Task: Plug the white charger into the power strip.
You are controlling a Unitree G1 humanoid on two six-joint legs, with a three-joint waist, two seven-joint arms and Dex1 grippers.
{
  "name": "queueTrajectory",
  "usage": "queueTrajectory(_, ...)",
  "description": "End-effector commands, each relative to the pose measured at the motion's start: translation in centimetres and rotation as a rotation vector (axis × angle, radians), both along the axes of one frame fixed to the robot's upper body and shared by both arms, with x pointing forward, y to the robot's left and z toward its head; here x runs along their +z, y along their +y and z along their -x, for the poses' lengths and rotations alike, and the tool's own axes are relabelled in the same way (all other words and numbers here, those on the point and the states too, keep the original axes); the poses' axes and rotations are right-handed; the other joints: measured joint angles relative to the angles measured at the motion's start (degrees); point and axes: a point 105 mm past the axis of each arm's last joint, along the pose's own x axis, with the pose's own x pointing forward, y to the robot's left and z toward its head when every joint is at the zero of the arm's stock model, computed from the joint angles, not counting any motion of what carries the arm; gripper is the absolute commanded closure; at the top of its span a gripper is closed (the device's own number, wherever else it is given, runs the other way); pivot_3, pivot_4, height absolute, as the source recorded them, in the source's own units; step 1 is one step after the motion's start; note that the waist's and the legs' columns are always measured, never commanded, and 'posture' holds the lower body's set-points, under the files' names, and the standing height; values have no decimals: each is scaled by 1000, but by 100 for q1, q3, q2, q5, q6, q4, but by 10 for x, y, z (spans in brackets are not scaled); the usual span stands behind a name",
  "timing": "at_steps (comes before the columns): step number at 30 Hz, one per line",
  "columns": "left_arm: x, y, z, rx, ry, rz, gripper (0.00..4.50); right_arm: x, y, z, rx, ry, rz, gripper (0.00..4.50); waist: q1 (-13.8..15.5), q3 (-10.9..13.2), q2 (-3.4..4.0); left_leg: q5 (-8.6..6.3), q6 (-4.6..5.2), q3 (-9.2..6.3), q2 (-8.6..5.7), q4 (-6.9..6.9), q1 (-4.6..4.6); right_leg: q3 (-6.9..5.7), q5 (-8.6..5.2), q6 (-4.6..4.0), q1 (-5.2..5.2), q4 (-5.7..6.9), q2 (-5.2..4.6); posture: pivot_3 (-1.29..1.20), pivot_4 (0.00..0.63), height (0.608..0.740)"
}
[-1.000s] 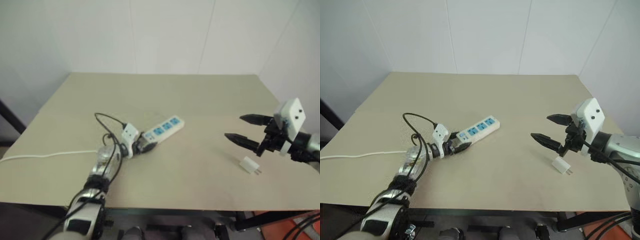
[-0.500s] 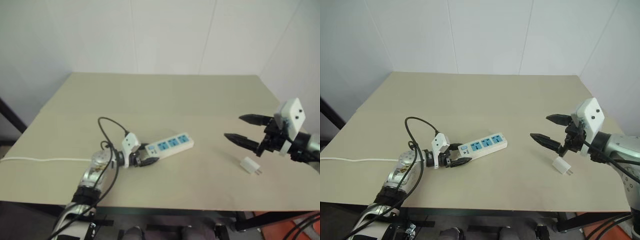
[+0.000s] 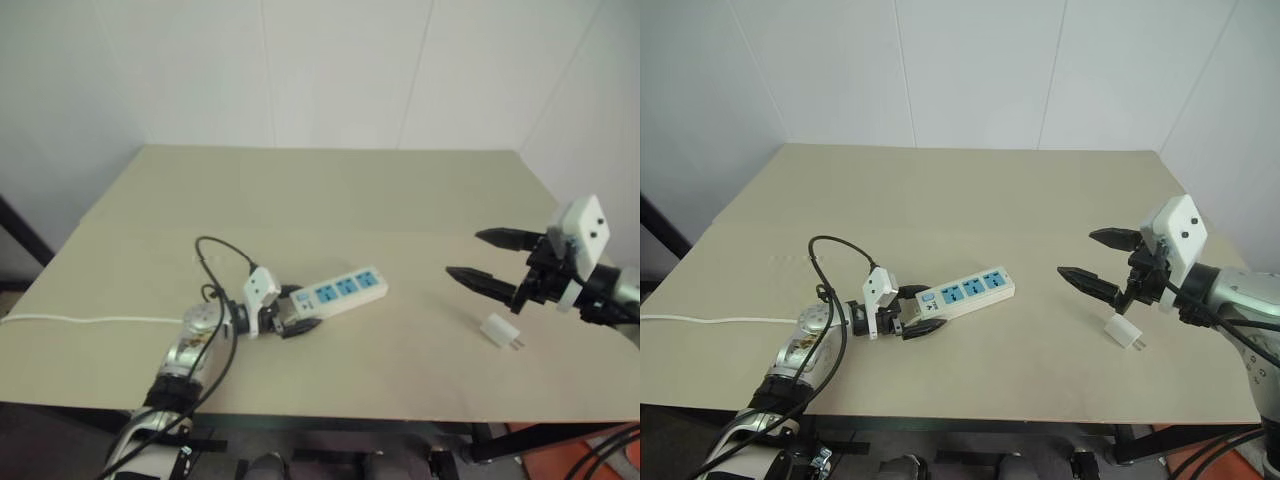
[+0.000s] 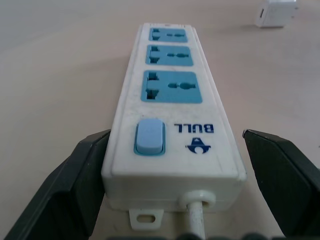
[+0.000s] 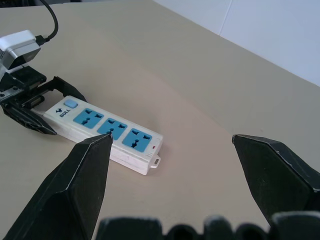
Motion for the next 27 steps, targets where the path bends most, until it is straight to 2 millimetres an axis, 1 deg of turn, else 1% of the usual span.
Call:
queueTrajectory(1,20,8,-4,-3,-61,58,29,11,1,5,2,-42,4,0,-4,0,0,0,0,0,0,0,0,0,0,0,0,0,0,0,150,740)
queueTrajectory(4,19,10,-6,-14,-57,66,29,11,1,5,2,-43,3,0,-3,0,0,0,0,0,0,0,1,0,0,0,0,0,0,0,150,740)
queueTrajectory(6,15,7,-8,-28,-44,68,29,12,1,5,3,-46,3,0,-1,0,0,0,0,0,0,0,0,0,0,0,0,0,0,0,150,740)
queueTrajectory(11,0,-4,-13,-65,-31,21,29,16,1,7,7,-51,4,0,3,0,0,0,0,0,-1,0,-1,0,0,0,0,-2,0,0,150,740)
queueTrajectory(18,-10,-20,-17,-90,-23,18,29,17,3,11,9,-50,7,0,21,0,0,0,0,0,-3,0,-2,0,0,2,2,-3,-2,0,150,740)
queueTrajectory(25,-18,-24,-19,-76,-11,8,29,18,4,14,14,-52,2,0,60,-4,3,0,0,0,-4,1,2,0,2,5,9,-3,-3,0,150,740)
queueTrajectory(27,-24,-24,-18,-77,4,-8,29,19,5,14,15,-55,2,0,67,-8,7,0,0,0,-5,2,4,0,2,6,12,-3,-4,0,150,740)
